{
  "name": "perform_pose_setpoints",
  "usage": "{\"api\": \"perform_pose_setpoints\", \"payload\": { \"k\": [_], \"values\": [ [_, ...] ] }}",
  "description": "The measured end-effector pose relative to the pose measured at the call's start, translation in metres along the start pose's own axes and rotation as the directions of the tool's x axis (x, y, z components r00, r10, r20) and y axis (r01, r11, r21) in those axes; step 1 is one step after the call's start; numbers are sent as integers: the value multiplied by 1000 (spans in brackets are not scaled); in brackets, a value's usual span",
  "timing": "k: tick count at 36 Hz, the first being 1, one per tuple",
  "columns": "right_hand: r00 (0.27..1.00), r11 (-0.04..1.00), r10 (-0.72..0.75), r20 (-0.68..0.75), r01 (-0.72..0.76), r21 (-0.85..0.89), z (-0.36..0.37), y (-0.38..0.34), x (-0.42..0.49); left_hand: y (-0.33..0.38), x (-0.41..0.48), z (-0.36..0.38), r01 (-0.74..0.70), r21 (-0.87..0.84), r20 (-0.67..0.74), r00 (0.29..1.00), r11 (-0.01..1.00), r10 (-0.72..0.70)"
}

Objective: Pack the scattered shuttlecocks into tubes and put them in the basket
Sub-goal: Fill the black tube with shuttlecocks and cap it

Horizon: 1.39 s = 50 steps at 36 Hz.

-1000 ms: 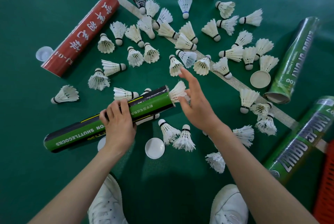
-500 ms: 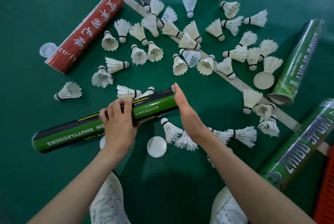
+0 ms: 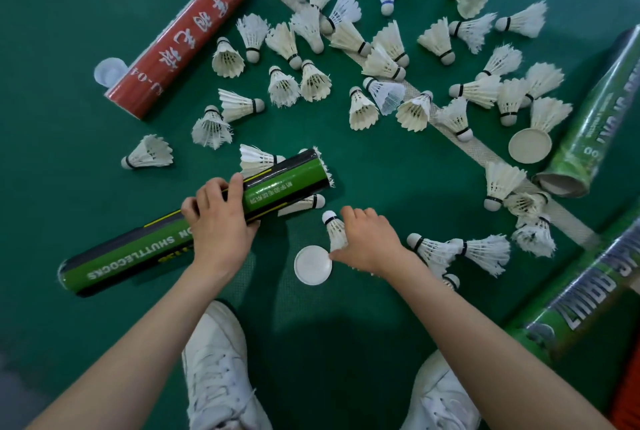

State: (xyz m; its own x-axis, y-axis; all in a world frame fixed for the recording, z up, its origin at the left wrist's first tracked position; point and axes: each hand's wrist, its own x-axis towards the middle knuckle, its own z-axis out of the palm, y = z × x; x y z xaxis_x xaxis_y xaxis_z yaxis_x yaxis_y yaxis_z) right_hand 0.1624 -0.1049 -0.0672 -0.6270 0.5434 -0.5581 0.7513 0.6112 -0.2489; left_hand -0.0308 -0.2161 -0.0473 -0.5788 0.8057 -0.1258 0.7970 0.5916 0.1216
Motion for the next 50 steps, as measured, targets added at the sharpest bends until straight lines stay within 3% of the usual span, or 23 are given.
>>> {"api": "perform_pose_setpoints", "payload": {
  "k": [4, 8, 12, 15, 17, 21, 23, 28, 33, 41, 45, 46, 48, 50],
  "values": [
    [996, 979, 54, -74, -38, 202, -6, 8, 3, -1, -3, -1, -2, 11, 8, 1000, 1000, 2],
    [974, 865, 163, -157, -64, 498, -23, 18, 3, -2, -5, -2, 1, 10, 4, 1000, 1000, -1],
    [919, 686, 310, -244, -38, 727, -41, 31, 4, 0, -4, -4, 2, 15, 12, 1000, 1000, -2],
    [901, 464, 370, -226, 32, 885, -53, 40, 4, 1, -3, -6, -13, 22, 14, 1000, 1000, 13],
    [923, 418, 318, -216, 68, 906, -61, 45, -1, 3, -2, -7, -27, 18, 11, 1000, 999, 27],
    [963, 514, 151, -222, 116, 850, -68, 43, -6, 8, -1, -5, -97, -20, -28, 995, 995, 96],
    [972, 510, 92, -214, 138, 849, -68, 39, -7, 12, 0, -4, -132, -46, -52, 990, 990, 129],
    [982, 364, -3, -189, 177, 914, -68, 27, -13, 19, 0, -5, -181, -89, -88, 981, 980, 173],
    [979, 250, 11, -202, 193, 949, -64, 10, -11, 26, -1, -6, -195, -92, -109, 977, 976, 185],
    [984, 274, -28, -174, 175, 946, -60, -14, 7, 26, -4, -5, -134, -47, -57, 990, 990, 131],
    [975, 279, 159, -157, 108, 954, -59, -16, 18, 16, 0, -8, -70, 4, -2, 998, 998, 70],
    [960, 326, 234, -153, 71, 943, -57, -12, 21, 13, 2, -8, -51, 14, 3, 999, 999, 51],
    [936, 554, 323, -138, -69, 829, -51, 0, 24, 7, 3, -8, -24, 27, 18, 1000, 999, 23],
    [937, 785, 345, -45, -262, 561, -44, 14, 22, 4, 0, -7, -22, 37, 42, 999, 999, 20]
  ]
}}
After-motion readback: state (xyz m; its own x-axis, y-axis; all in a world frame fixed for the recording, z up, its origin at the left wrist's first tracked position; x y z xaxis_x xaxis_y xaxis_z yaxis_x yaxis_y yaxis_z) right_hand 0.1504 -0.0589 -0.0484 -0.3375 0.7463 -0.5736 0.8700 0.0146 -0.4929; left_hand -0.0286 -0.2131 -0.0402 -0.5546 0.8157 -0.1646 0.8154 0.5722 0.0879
